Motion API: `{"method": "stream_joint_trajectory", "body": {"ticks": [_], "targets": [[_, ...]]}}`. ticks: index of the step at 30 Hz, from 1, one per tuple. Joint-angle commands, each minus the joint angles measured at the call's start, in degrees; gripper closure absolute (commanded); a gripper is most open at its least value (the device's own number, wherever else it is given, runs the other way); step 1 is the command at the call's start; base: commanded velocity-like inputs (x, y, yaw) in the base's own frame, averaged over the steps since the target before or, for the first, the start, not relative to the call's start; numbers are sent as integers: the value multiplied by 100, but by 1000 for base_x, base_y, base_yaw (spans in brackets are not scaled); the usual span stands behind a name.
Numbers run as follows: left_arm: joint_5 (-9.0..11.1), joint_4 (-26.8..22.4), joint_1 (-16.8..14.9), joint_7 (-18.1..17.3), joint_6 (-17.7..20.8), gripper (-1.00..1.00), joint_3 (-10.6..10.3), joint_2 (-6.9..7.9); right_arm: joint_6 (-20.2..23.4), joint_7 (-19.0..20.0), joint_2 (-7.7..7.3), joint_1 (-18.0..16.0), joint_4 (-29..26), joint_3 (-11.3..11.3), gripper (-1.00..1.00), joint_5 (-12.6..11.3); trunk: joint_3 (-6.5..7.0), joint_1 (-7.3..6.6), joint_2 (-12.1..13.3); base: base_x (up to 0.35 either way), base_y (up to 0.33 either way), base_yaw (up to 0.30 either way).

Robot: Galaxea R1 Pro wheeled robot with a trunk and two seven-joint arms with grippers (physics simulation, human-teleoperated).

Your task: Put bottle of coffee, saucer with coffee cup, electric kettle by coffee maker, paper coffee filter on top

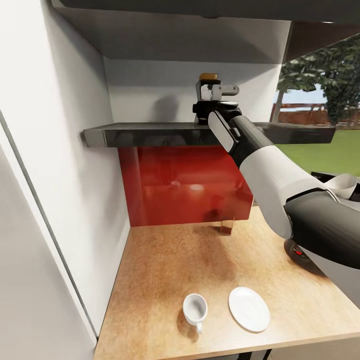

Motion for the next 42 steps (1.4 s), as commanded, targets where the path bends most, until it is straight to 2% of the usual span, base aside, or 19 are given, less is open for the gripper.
{"method": "stream_joint_trajectory", "body": {"ticks": [1, 2, 3, 18, 22, 27, 42], "targets": [[59, -8, 1, 7, 22, -100, -3, 1, 17, -46, 0, -5, -4, 22, -100, -43, -9, 3, -9, 1, 0, 0], [59, -8, 0, 7, 20, -100, -3, 2, 17, -45, 0, -5, -4, 22, -100, -43, -9, 3, -9, 0, 0, 0], [59, -9, -1, 7, 20, -100, -3, 2, 17, -45, 0, -5, -4, 22, 100, -43, -9, 3, -9, 0, 0, 0], [66, -10, 1, -2, 16, -100, 1, 15, 23, -45, 0, -5, -56, 30, 100, -43, -9, 3, -9, 0, -8, 0], [54, -16, 1, -4, 16, -100, -5, 5, 36, -45, 0, -5, -127, 31, 100, -43, -9, 3, -9, 0, -221, 0], [51, -12, 1, -11, 16, -100, -7, 3, 42, -51, 0, -5, -584, 20, 100, -43, -9, 3, -9, 0, -270, 0], [50, -17, 1, -8, 16, -100, -11, 3, 40, -54, 0, -5, -574, 13, 100, -43, -9, 3, -9, 0, -274, 0]]}}
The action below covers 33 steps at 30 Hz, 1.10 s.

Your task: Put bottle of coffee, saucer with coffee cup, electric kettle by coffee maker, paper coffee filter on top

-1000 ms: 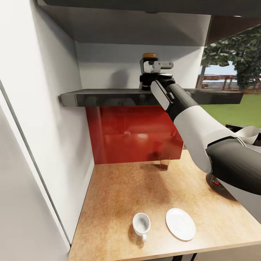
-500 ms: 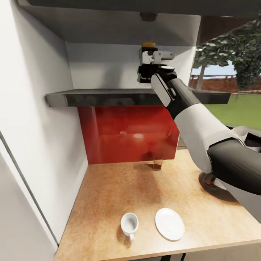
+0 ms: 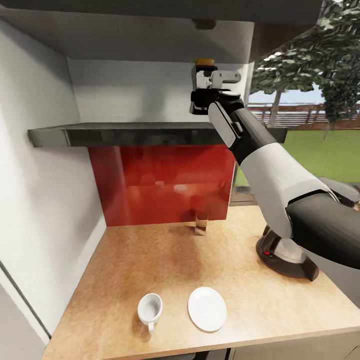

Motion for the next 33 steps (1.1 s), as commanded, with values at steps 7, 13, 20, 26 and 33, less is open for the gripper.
{"method": "stream_joint_trajectory", "body": {"ticks": [7, 13, 20, 26, 33], "targets": [[59, -8, 1, 6, 21, -100, 1, 0, 5, -53, 0, -5, 2, 8, 100, -39, -8, 3, -10, 0, -274, 0], [59, -8, 1, 6, 21, -100, 2, 0, 7, -61, 0, -5, 2, 6, 100, -37, -8, 3, -10, 0, -274, 0], [51, -8, 1, 6, 21, -100, -7, 0, 16, -67, 0, -5, -6, 5, 100, -25, -8, 3, -10, 0, -274, 0], [57, -8, 1, 6, 21, -100, -7, 10, 22, -63, 0, -5, -8, -3, 100, -14, -8, 3, -10, 0, -274, 0], [53, -8, 1, 6, 21, -100, -7, 1, 26, -70, 0, -5, -14, -4, 100, -6, -8, 3, -10, 0, -274, 0]]}}
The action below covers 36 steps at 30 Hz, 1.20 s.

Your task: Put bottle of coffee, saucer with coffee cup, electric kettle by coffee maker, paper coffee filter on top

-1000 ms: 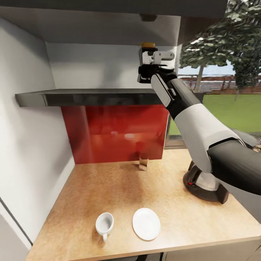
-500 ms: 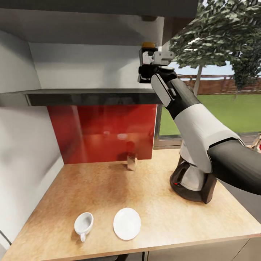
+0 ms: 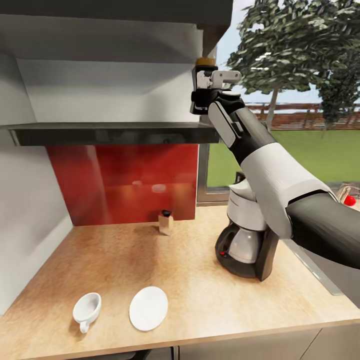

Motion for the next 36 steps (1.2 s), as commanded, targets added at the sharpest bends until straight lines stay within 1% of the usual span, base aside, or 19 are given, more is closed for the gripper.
{"method": "stream_joint_trajectory", "body": {"ticks": [1, 16, 23, 25, 27, 34, 36], "targets": [[57, -8, 1, 8, 21, -100, -3, -1, 13, -54, 0, -5, -7, 14, 100, -42, -8, 3, -10, 0, -274, 0], [63, -8, 1, 14, 16, -100, -3, -1, 19, -51, 0, 5, 56, 13, 100, -26, -8, 3, -10, 0, -274, 0], [64, -8, 1, 16, 14, -100, -3, -3, 7, -23, 0, 225, 173, 15, 100, -34, -8, 3, -10, 0, -274, 0], [64, -8, 1, 14, 16, -100, -3, -5, 7, -21, -56, 245, 165, 15, 100, -43, -8, 3, -10, 0, -274, 0], [32, -66, 23, 12, -39, -100, -42, -21, 83, -8, 0, 180, 102, 29, 100, -61, -9, 3, -10, 0, 0, 0], [22, -75, 27, 9, -32, -100, -47, -16, 338, -195, 0, -51, -133, 32, 100, -75, -9, 3, -10, 22, -7, 0], [21, -78, 27, 9, -32, -100, -41, -12, 410, -216, 0, 15, -198, 32, 100, -82, -9, 3, -10, 182, -116, 0]]}}
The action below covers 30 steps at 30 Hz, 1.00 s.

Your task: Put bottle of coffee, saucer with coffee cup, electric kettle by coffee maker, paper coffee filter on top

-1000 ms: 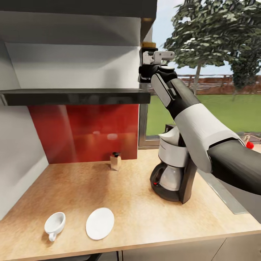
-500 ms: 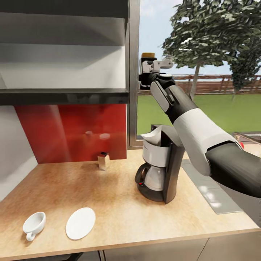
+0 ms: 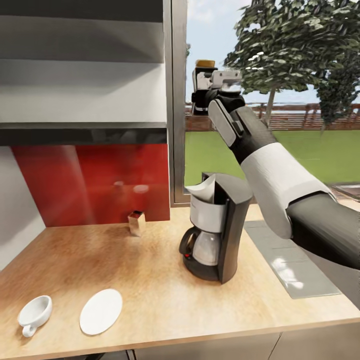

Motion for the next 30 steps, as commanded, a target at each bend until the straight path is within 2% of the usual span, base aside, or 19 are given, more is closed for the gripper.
{"method": "stream_joint_trajectory", "body": {"ticks": [1, 10, 20, 30], "targets": [[56, -8, 1, 7, 20, -100, -5, 1, 44, -58, 0, 28, -37, 14, 100, -49, -8, 5, -10, 216, -146, 0], [56, -9, 1, 7, 13, -100, -3, 0, 243, -59, 0, 127, -311, 6, 100, -33, -8, 5, -10, 236, -173, 0], [56, -9, 1, 13, 20, -100, 3, 6, 246, -56, 0, 220, -247, -3, 100, -16, -8, 5, -10, 196, -232, 0], [66, -9, 1, 33, 40, -100, 11, 15, 233, -44, 0, 488, -285, -3, 100, -37, -8, 5, -10, -90, -298, 0]]}}
